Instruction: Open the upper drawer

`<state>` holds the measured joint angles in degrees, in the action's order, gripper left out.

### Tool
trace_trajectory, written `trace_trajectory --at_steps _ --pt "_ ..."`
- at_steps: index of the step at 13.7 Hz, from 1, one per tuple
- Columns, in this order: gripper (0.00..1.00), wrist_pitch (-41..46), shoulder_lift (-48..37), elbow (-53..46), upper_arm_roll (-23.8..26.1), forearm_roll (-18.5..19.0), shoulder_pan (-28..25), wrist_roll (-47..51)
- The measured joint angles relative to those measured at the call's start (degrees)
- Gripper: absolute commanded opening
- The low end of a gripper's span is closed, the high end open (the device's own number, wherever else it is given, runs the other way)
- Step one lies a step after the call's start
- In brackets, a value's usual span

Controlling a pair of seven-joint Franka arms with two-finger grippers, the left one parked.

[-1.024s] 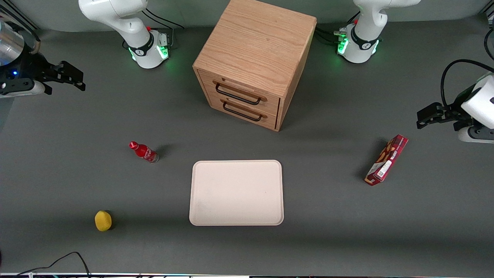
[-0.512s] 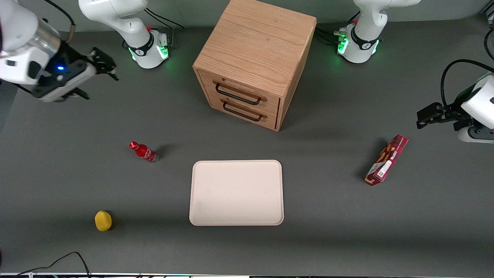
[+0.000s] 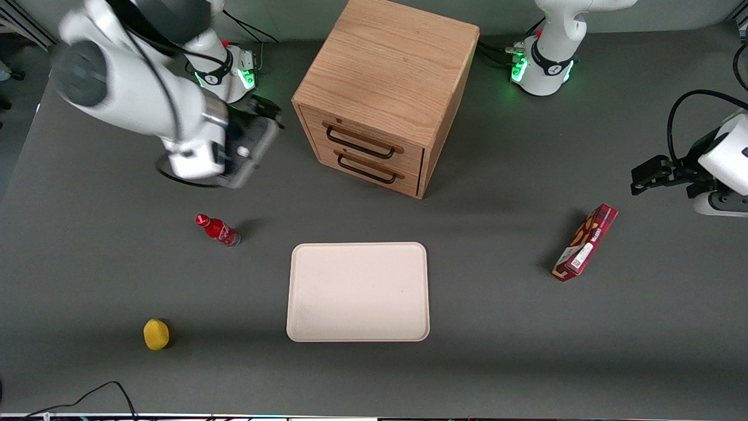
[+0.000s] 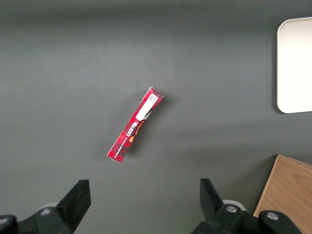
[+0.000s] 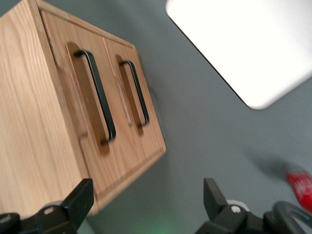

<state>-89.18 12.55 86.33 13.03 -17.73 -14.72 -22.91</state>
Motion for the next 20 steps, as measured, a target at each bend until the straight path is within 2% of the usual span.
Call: trace_trajectory --at_steps 3,6,20 --pt "1.00 -3.6 6.3 -0.7 4.9 0.0 -0.1 0.0" --pt "1.00 -5.7 10.2 -0.8 7.5 0.0 -0.5 0.0" --pt "1.00 -17.6 12.3 6.0 9.8 0.0 -3.3 0.0"
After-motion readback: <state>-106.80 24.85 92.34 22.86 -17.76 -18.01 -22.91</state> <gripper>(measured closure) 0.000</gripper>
